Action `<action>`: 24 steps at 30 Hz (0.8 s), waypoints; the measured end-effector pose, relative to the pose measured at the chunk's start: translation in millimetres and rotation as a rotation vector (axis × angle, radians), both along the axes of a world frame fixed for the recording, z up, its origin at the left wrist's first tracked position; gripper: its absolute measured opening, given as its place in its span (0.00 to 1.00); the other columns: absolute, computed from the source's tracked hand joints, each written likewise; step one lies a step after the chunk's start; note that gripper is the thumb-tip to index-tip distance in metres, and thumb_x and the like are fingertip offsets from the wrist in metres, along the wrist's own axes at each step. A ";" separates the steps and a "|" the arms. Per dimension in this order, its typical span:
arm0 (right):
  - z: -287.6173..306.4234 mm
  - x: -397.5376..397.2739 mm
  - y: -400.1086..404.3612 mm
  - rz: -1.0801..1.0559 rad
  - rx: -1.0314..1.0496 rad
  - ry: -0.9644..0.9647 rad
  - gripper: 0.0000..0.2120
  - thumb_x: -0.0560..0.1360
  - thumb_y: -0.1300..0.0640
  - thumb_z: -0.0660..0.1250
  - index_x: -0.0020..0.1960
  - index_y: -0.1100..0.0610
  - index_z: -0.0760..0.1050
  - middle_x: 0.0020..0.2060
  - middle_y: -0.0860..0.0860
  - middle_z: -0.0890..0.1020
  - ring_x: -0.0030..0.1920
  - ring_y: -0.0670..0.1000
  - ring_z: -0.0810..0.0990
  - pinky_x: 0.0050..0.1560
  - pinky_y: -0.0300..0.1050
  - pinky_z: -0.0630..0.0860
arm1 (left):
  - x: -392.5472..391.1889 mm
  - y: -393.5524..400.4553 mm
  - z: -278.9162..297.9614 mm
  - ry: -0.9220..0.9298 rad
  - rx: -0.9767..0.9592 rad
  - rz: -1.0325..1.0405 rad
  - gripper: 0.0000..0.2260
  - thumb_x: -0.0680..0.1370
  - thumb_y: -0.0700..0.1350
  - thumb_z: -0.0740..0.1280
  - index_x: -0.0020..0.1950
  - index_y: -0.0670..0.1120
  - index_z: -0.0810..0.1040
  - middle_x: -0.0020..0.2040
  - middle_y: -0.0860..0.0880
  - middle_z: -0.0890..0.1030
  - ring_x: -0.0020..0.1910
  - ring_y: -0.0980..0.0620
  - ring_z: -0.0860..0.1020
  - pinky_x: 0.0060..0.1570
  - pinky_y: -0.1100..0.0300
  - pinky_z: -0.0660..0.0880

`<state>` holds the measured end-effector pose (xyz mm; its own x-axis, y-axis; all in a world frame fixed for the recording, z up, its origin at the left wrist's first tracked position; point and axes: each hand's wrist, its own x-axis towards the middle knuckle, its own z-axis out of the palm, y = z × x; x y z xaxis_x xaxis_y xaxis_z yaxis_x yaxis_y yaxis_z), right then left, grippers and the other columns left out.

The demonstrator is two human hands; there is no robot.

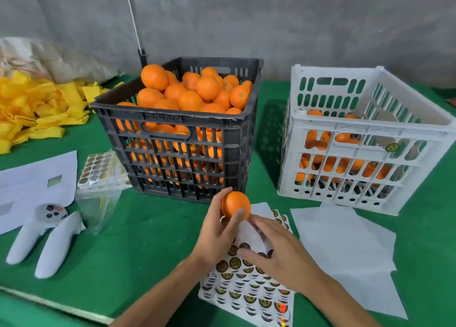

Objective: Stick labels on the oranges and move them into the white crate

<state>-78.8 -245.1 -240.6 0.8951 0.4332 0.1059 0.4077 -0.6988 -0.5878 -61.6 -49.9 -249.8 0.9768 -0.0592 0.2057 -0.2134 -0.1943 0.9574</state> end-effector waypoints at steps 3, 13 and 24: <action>1.2 1.0 -2.8 0.104 -0.140 -0.033 0.35 0.70 0.21 0.57 0.74 0.34 0.69 0.76 0.27 0.59 0.77 0.31 0.49 0.78 0.37 0.52 | -0.9 -0.3 -1.0 0.010 -0.038 0.010 0.23 0.80 0.61 0.67 0.74 0.65 0.66 0.66 0.53 0.76 0.61 0.55 0.81 0.59 0.59 0.80; 0.2 -2.4 5.4 0.134 -0.209 -0.219 0.26 0.78 0.31 0.59 0.65 0.44 0.82 0.70 0.33 0.74 0.75 0.39 0.65 0.75 0.41 0.63 | 1.9 3.0 -6.1 0.003 -0.082 0.036 0.26 0.79 0.64 0.68 0.75 0.61 0.68 0.64 0.58 0.78 0.60 0.52 0.82 0.57 0.61 0.79; 6.0 -9.0 8.2 0.178 -0.174 -0.412 0.15 0.79 0.43 0.67 0.58 0.49 0.86 0.58 0.38 0.84 0.60 0.45 0.80 0.55 0.40 0.80 | -1.6 1.0 -3.0 0.011 -0.162 0.108 0.24 0.79 0.66 0.67 0.73 0.60 0.72 0.60 0.62 0.78 0.58 0.54 0.83 0.51 0.60 0.82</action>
<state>-87.9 -236.8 -234.6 0.7043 0.6186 0.3483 0.7042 -0.6707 -0.2328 -63.2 -48.9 -252.8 0.9780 0.0791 0.1932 -0.1889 -0.0590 0.9802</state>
